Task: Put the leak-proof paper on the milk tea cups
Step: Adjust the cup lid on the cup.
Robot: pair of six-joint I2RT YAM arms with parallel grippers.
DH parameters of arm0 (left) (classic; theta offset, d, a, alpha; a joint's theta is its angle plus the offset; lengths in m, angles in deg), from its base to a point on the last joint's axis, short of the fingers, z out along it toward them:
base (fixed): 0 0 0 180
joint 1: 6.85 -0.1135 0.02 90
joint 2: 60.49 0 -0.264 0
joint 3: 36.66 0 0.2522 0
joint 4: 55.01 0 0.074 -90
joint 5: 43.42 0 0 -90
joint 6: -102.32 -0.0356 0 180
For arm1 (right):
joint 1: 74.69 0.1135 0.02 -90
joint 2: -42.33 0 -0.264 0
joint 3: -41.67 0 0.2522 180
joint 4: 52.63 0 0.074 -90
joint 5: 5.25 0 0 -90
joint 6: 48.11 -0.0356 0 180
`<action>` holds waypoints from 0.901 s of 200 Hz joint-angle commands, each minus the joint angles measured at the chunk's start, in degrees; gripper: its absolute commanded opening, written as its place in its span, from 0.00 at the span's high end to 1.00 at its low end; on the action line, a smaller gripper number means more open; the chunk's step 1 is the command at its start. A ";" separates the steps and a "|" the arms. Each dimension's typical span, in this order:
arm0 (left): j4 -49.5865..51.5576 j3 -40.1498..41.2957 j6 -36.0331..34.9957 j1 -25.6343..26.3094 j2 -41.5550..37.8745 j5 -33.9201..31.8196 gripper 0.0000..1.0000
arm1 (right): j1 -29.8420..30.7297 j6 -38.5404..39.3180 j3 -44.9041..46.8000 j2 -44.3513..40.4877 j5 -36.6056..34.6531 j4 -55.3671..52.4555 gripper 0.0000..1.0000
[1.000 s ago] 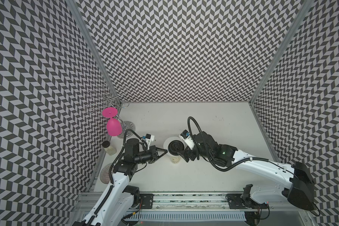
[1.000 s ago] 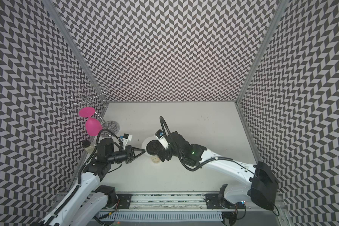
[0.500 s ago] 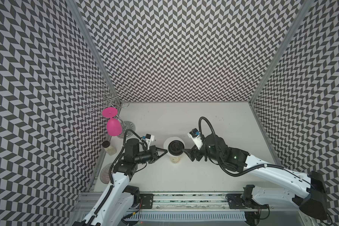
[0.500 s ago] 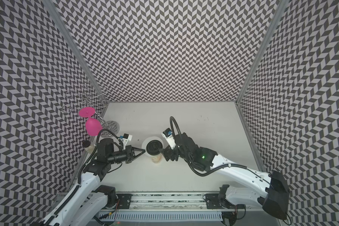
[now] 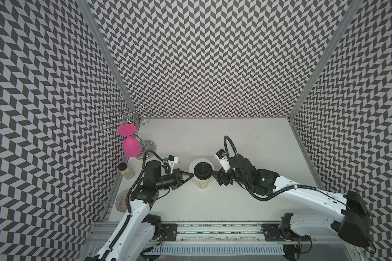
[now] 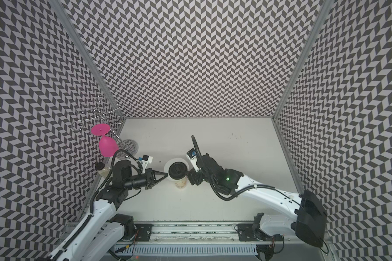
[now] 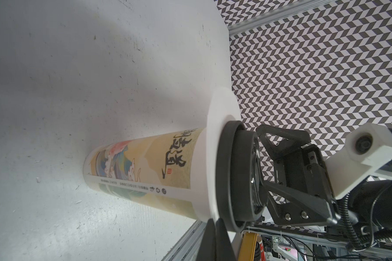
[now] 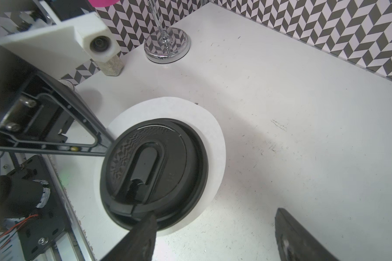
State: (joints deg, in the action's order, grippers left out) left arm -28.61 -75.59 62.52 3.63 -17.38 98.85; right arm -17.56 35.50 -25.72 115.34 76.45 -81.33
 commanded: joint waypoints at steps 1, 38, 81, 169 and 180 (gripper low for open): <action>0.61 0.38 -0.35 0.10 -0.70 0.71 1.00 | -0.08 0.49 -2.56 1.27 0.05 2.50 0.20; 0.72 0.55 -0.36 0.09 -0.84 0.72 1.00 | -0.08 0.61 -3.93 2.44 0.84 0.86 0.19; 0.63 0.39 -0.36 0.08 -0.84 0.74 1.00 | -0.04 -0.26 -4.44 0.89 -0.40 -0.77 0.17; 6.38 -1.43 -3.45 -0.97 -3.24 -0.87 0.62 | -4.82 -15.03 -5.39 -5.06 6.14 -3.43 0.14; 7.70 -1.92 -3.85 -1.54 -3.94 -1.19 0.60 | -5.35 -16.97 -5.75 -5.06 7.01 -3.57 0.15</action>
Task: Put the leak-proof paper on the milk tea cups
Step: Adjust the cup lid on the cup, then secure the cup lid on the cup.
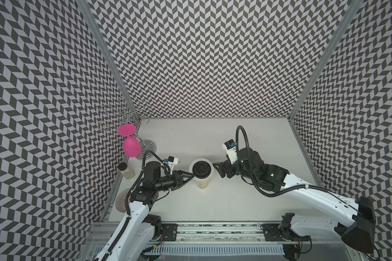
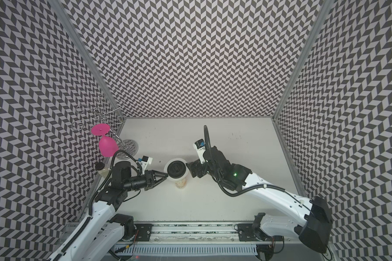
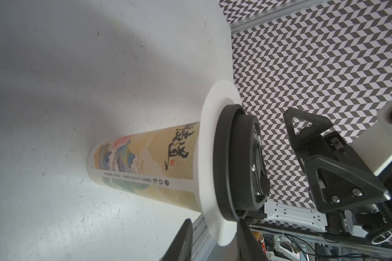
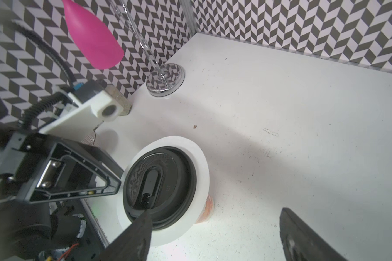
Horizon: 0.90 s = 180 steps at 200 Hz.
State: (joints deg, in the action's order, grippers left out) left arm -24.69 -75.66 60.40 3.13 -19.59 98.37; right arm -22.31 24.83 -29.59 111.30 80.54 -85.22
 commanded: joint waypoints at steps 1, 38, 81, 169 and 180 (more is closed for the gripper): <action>3.94 -1.93 -1.79 -1.07 -1.81 -0.72 0.59 | -0.65 -6.53 -1.95 -1.02 2.99 0.30 0.15; 5.85 -5.77 -1.16 -3.35 -3.16 -3.72 0.55 | -2.94 -14.25 -7.37 3.81 7.19 -5.82 0.22; -0.25 -8.95 2.26 -3.34 0.68 -3.71 0.47 | -8.16 -16.88 -12.72 10.26 20.41 -12.02 0.24; 0.58 -10.29 -0.93 0.72 6.86 -6.14 0.20 | -8.70 -15.27 -17.07 17.52 25.25 -18.00 0.33; -0.15 -10.71 -0.79 1.88 7.92 -6.49 0.18 | -8.85 -15.34 -17.29 17.34 24.95 -18.07 0.33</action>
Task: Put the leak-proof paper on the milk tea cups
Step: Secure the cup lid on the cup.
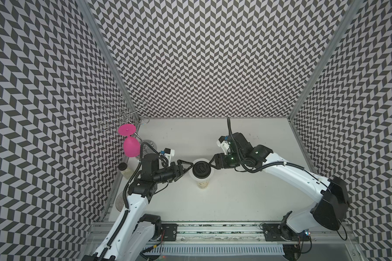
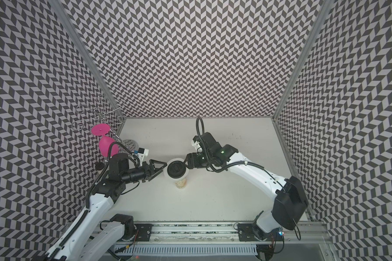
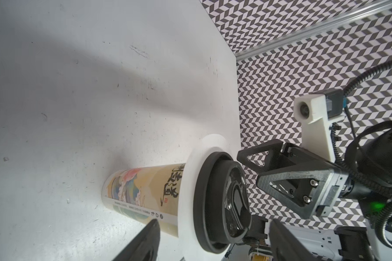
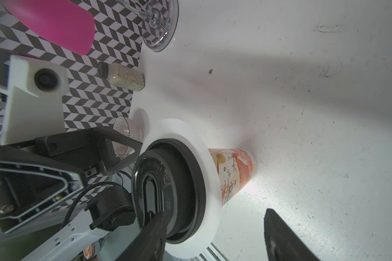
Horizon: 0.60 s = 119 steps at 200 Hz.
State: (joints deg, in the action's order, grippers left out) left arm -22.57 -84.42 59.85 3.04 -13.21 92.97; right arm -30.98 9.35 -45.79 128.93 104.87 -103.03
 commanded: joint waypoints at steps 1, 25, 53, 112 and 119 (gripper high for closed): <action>-2.30 -1.99 -0.24 2.06 1.65 -1.11 0.18 | -0.19 0.16 -1.10 -0.30 0.62 -0.27 0.33; -2.35 -2.55 -1.00 4.26 3.87 -2.29 0.15 | -0.72 0.31 -1.29 -0.55 0.45 -0.53 0.33; -2.01 -2.47 -1.71 5.14 5.01 -3.08 0.13 | -0.99 0.37 -0.65 -0.83 0.53 -0.27 0.33; -1.01 0.24 -2.62 5.31 5.37 -4.40 0.22 | -1.13 0.37 0.72 -1.22 1.31 0.34 0.34; -1.01 0.54 -2.62 5.40 5.36 -4.46 0.23 | -1.12 0.33 0.81 -1.22 1.48 0.37 0.34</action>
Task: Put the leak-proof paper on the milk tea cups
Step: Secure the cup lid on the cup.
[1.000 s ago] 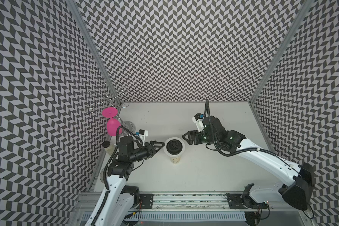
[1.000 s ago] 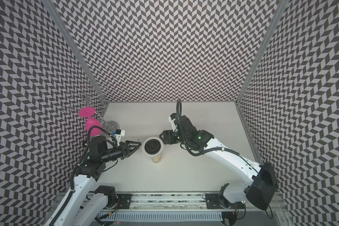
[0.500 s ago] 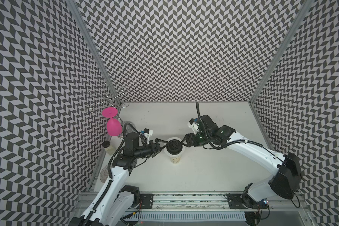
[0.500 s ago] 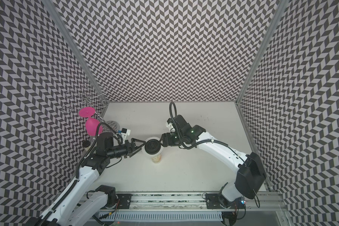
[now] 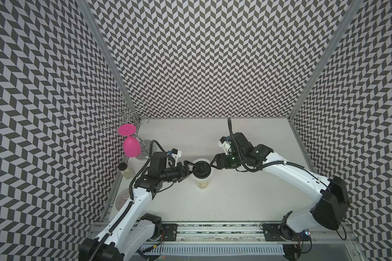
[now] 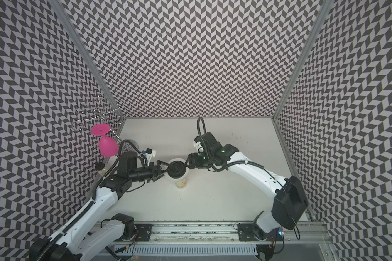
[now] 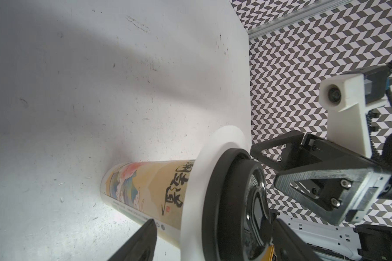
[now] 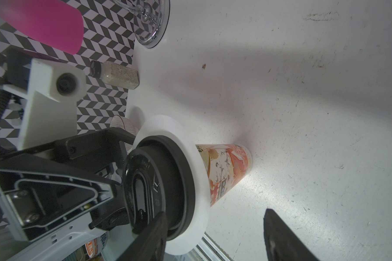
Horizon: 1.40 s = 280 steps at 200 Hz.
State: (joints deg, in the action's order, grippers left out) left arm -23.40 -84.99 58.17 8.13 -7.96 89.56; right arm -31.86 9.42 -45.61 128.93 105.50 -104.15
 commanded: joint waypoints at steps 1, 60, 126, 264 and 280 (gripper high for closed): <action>-0.18 1.14 -0.98 0.31 0.11 -1.06 0.24 | -0.27 0.24 0.60 -1.20 0.86 1.52 0.34; 0.87 3.47 -1.33 0.40 -0.94 -1.52 0.32 | -0.30 0.73 1.37 -1.18 2.08 1.28 0.34; 0.97 4.22 -1.72 0.40 -0.88 -1.73 0.35 | -0.27 0.57 2.52 0.05 4.88 2.38 0.37; 0.96 5.56 -1.90 0.40 -0.95 -1.76 0.41 | -0.25 0.17 4.75 2.51 4.58 4.36 0.48; 0.79 5.78 -1.90 0.40 -0.85 -1.72 0.41 | -0.21 0.30 5.74 2.51 4.29 4.38 0.50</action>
State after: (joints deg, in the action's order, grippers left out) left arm -26.59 -81.34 57.14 8.17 -9.49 89.78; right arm -31.97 9.31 -42.18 130.53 111.38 -99.93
